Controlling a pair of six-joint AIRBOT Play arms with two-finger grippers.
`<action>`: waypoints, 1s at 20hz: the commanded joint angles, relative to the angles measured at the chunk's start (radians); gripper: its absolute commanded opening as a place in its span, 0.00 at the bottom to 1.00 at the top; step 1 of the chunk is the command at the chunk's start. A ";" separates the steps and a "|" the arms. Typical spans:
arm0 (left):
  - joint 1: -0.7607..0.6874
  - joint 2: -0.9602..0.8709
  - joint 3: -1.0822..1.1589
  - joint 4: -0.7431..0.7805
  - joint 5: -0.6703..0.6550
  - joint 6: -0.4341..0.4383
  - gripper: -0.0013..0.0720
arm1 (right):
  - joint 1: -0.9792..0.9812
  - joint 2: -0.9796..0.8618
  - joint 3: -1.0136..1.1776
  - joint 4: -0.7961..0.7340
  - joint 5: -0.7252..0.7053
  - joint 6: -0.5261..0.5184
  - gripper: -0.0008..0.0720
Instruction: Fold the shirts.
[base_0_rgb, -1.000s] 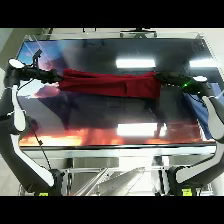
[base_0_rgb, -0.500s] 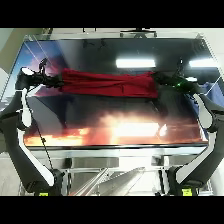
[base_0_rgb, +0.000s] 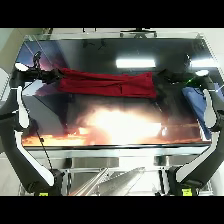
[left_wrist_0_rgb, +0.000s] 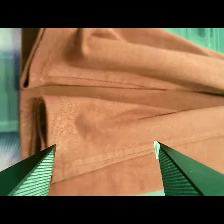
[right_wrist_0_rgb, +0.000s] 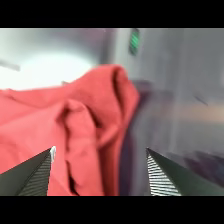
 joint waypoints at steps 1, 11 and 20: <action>0.019 0.042 0.001 0.000 -0.004 -0.002 0.97 | -0.001 -0.042 0.070 -0.117 0.085 0.110 0.90; 0.016 0.206 0.001 -0.002 -0.066 -0.001 0.46 | 0.092 -0.192 0.124 -0.002 0.144 0.132 0.89; -0.165 0.220 -0.089 -0.002 -0.044 0.030 0.17 | 0.157 -0.218 0.219 0.057 0.156 0.179 0.04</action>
